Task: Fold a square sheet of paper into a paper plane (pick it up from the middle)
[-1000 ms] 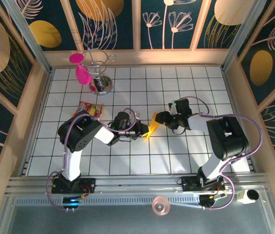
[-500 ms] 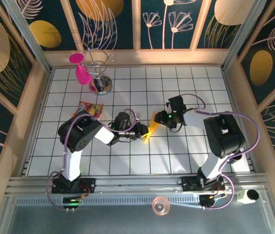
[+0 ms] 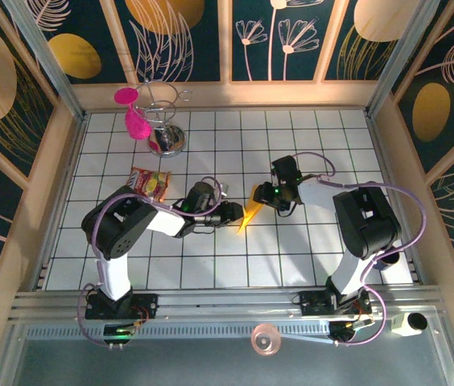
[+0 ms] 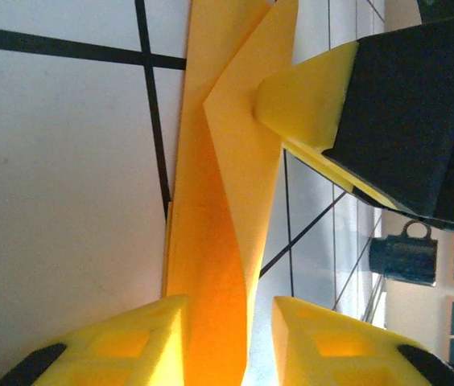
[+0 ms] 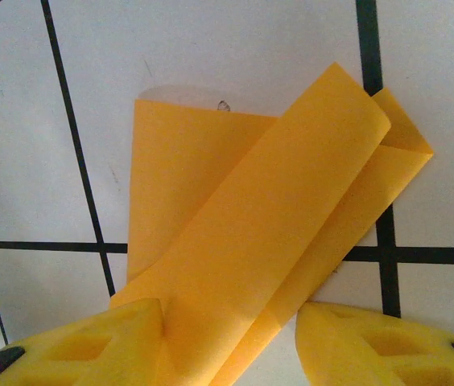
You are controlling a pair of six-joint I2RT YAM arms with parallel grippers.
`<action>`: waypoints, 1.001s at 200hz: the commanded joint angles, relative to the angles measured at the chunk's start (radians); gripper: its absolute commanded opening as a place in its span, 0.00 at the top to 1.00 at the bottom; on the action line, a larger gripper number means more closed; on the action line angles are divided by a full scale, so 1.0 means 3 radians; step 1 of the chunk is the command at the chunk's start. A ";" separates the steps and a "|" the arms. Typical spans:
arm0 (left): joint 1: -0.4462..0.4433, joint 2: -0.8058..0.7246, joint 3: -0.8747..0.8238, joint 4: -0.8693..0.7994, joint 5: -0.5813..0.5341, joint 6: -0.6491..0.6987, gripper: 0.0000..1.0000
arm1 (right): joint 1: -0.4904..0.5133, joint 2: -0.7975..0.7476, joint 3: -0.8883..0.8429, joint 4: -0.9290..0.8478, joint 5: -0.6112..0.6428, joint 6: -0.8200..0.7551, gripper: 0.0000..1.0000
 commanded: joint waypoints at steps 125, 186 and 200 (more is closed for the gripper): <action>-0.0216 -0.0036 0.0355 -0.0899 -0.0335 0.0509 0.56 | 0.0070 0.0484 -0.0128 0.0165 0.0247 0.0066 0.49; -0.0228 0.0090 0.0397 -0.1044 -0.0385 0.0547 0.65 | 0.0072 0.0509 -0.0143 0.0155 0.0256 0.0075 0.50; -0.0227 0.0115 0.0383 -0.1034 -0.0383 0.0533 0.68 | 0.0066 0.0518 -0.0143 0.0150 0.0261 0.0077 0.51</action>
